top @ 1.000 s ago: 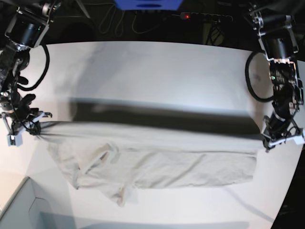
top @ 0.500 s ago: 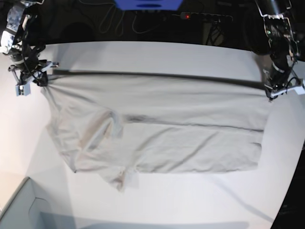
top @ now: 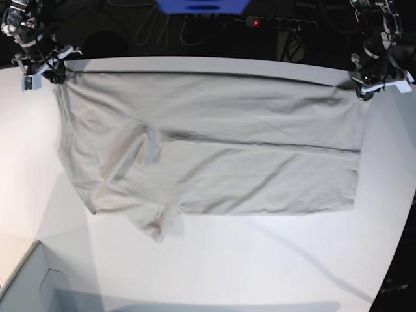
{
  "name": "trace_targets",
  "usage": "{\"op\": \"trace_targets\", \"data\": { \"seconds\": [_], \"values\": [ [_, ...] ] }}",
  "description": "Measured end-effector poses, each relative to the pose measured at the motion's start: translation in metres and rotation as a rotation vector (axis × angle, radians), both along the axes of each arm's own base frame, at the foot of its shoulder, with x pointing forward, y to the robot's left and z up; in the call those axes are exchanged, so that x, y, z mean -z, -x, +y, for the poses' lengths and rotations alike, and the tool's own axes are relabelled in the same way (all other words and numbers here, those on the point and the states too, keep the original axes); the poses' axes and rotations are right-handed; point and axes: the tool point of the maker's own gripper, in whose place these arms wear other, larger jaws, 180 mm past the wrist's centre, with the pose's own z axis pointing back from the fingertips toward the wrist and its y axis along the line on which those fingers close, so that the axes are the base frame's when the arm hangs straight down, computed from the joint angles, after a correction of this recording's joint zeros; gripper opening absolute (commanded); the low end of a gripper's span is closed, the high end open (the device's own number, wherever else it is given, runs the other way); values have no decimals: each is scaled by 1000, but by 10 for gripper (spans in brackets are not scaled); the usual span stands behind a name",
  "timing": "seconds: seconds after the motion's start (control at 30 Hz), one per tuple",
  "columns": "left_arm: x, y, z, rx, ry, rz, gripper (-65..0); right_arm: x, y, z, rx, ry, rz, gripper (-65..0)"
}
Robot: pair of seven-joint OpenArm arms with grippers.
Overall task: Layout the t-shirt on the table in an organized manner, then fold the t-shirt properly
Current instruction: 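Lift the folded edge with both grippers and drag it toward the robot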
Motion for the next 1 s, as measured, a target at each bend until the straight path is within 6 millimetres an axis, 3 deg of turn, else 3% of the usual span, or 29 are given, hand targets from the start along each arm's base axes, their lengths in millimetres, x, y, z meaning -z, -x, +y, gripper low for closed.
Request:
{"op": "trace_targets", "data": {
  "seconds": [0.27, 0.4, 0.77, 0.83, 1.0],
  "values": [
    [1, 9, 7, -22, -6, 13, -650, 1, 6, -1, 3, 1, 8, -650],
    [4, 16, 10, -28, -2, 30, -650, -3, 12, -12, 49, 15, -3, -650],
    [2, 16, 12, -33, -7, 26, -647, -3, 17, 6, 9, -40, -4, -640],
    [3, 16, 12, -25, -6, 31, -612, -2, 17, 8, 16, -46, -7, -582],
    [9, 22, 2, 15, 76, 84, -429, -4, 18, 10, 11, -43, -7, -424]
  ]
}}
